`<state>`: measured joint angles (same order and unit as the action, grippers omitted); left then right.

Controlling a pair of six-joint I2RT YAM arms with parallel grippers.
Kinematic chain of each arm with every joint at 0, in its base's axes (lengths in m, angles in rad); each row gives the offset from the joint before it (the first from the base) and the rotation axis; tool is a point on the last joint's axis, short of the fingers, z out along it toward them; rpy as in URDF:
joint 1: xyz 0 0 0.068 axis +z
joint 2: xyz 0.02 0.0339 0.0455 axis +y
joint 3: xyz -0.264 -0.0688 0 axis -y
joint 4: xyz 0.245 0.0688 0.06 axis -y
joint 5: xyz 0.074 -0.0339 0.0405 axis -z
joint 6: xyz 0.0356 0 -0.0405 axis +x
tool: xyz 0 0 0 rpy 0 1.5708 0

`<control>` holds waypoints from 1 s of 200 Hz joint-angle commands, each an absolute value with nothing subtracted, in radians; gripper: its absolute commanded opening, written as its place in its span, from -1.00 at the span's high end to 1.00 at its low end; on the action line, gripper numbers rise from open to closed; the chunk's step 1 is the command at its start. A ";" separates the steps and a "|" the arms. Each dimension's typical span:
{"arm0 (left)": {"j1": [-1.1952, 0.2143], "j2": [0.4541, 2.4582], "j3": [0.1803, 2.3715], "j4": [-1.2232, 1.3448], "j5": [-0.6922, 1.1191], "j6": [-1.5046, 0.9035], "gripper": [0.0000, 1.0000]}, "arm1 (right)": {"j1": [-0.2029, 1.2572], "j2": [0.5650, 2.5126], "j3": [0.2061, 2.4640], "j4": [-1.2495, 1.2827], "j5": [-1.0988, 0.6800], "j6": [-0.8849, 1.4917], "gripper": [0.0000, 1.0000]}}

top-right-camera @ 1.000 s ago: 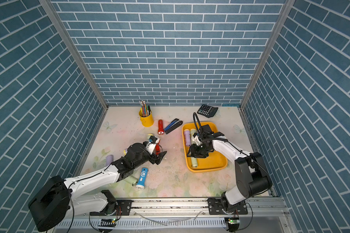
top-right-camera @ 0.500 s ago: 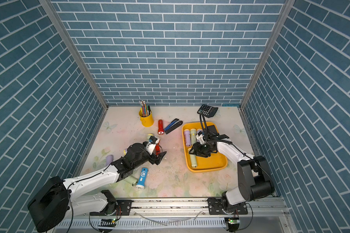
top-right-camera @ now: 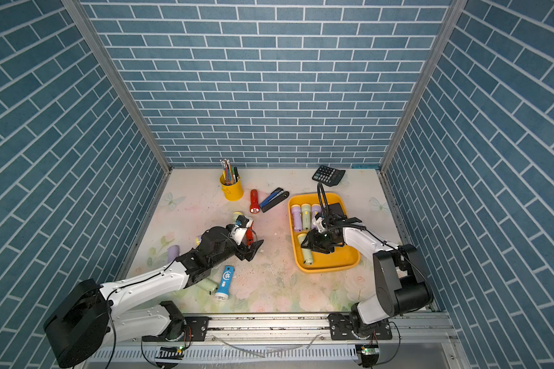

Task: Put the flashlights into the storage boxes
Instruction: Place the flashlight at the storage box.

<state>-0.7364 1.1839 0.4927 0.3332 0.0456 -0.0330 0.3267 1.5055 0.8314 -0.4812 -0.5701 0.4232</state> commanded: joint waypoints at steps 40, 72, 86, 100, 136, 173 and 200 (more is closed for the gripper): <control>-0.741 1.212 0.517 0.343 0.054 -0.038 -0.88 | 0.326 1.551 0.815 -0.446 -0.590 0.452 0.01; -0.741 1.210 0.518 0.341 0.055 -0.041 -0.88 | 0.328 1.559 0.810 -0.420 -0.627 0.463 0.04; -0.741 1.206 0.517 0.339 0.054 -0.043 -0.87 | 0.330 1.560 0.804 -0.419 -0.625 0.469 0.05; -0.741 1.202 0.517 0.339 0.054 -0.043 -0.88 | 0.332 1.562 0.797 -0.414 -0.626 0.479 0.07; -0.741 1.199 0.514 0.338 0.054 -0.046 -0.88 | 0.347 1.543 0.767 -0.352 -0.653 0.535 0.10; -0.741 1.203 0.508 0.345 0.055 -0.049 -0.88 | 0.357 1.526 0.735 -0.299 -0.664 0.579 0.09; -0.741 1.204 0.505 0.347 0.051 -0.057 -0.88 | 0.362 1.529 0.732 -0.297 -0.644 0.580 0.03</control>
